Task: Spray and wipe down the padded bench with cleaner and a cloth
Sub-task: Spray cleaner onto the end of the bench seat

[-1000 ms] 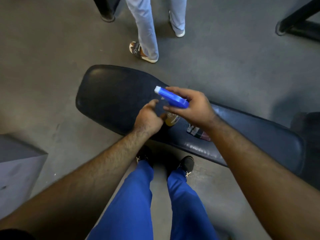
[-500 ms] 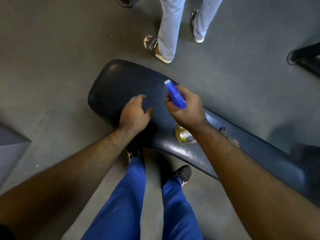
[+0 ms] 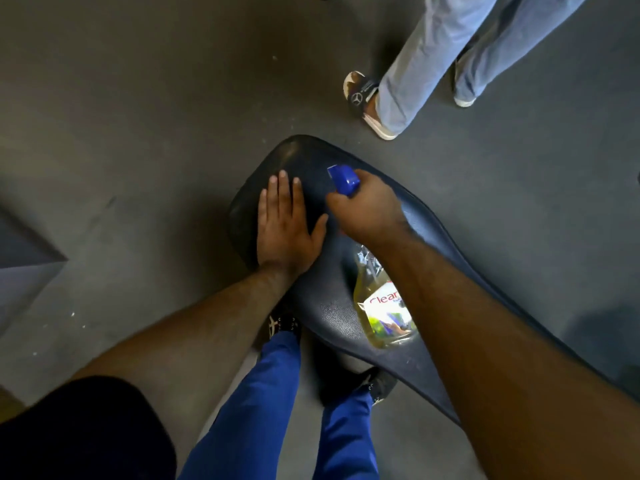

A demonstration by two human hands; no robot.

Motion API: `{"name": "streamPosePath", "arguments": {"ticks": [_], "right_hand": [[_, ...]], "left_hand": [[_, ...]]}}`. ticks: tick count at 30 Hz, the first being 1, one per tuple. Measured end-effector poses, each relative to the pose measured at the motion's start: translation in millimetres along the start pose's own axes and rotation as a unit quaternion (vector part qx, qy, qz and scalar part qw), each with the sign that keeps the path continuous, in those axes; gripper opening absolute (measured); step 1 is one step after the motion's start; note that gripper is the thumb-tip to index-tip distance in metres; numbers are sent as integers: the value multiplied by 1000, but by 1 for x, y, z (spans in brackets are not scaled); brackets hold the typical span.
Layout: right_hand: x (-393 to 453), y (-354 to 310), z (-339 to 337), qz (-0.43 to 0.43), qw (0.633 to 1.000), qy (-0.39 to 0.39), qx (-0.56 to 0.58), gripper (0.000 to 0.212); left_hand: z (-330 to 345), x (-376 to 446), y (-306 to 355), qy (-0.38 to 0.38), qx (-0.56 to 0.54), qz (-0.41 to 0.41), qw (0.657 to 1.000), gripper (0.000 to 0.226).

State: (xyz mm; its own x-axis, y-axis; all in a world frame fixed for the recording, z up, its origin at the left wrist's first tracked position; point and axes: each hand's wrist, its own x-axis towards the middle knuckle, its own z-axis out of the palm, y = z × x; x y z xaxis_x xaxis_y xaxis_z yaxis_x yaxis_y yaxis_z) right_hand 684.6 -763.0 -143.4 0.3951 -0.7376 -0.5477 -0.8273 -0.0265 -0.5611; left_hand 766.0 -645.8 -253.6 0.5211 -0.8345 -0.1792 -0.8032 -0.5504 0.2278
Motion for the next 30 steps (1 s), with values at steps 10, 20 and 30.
{"name": "streamPosePath", "arguments": {"ticks": [10, 20, 30], "right_hand": [[25, -23, 9, -7, 998, -63, -14, 18], [-7, 9, -5, 5, 999, -52, -5, 23], [-36, 69, -28, 53, 998, 34, 3, 26]], "left_hand": [[6, 0, 0, 19, 18, 5, 1000, 80], [2, -1, 8, 15, 44, 4, 999, 73], [34, -56, 77, 0, 42, 79, 996, 75]]}}
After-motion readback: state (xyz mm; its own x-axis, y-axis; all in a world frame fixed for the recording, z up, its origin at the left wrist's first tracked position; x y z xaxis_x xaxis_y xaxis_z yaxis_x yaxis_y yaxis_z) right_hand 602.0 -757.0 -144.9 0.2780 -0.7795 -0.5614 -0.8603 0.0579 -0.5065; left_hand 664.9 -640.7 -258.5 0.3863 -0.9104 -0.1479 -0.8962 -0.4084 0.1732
